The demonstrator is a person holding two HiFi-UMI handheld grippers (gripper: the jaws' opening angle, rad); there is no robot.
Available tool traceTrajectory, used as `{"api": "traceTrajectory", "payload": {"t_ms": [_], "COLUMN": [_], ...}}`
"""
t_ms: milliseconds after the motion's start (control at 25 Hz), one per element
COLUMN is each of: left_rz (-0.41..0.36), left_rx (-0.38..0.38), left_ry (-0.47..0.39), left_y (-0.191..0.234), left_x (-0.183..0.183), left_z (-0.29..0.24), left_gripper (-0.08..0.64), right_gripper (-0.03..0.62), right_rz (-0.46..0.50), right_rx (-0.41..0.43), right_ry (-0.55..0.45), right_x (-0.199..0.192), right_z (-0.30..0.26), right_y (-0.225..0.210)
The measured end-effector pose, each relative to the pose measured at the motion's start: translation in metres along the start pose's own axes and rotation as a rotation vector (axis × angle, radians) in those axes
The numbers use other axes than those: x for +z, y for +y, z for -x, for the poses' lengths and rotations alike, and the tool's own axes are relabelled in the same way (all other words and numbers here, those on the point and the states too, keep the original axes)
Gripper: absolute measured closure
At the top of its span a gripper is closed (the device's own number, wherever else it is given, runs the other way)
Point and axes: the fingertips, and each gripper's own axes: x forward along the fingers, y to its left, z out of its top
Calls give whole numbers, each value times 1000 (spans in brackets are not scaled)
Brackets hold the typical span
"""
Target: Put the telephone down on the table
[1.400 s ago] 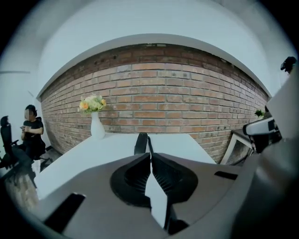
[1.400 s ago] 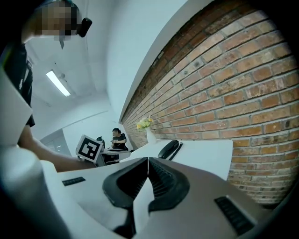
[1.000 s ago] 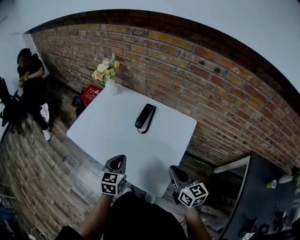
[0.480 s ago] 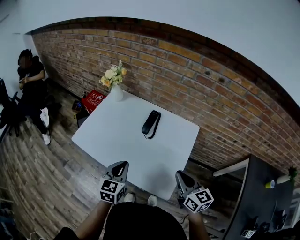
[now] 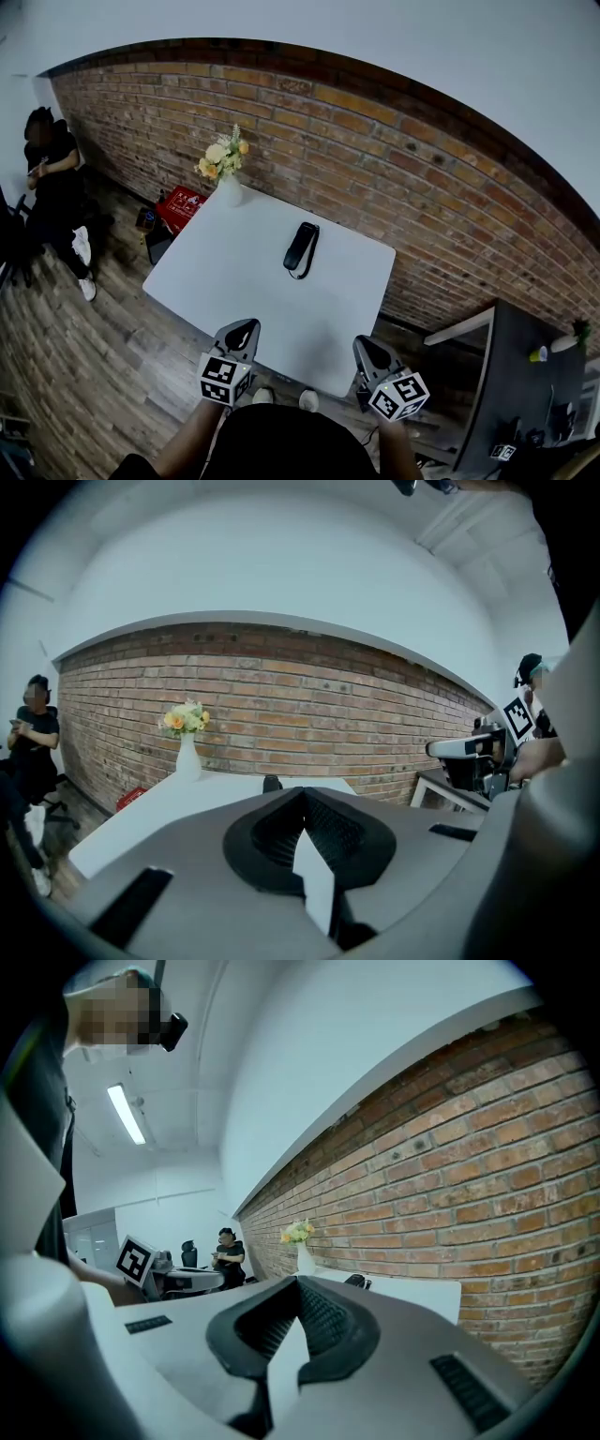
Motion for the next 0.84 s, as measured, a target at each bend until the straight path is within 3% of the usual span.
{"api": "traceTrajectory", "payload": {"t_ms": [840], "left_rz": [-9], "left_rx": [-8], "left_ry": [36], "left_y": [11], "left_x": [-6], "left_z": [-22], "left_gripper": [546], "right_gripper": [571], "right_rz": [10], "right_rx": [-51], "right_ry": [25], "right_x": [-9], "right_z": [-8], "right_y": [-14]}}
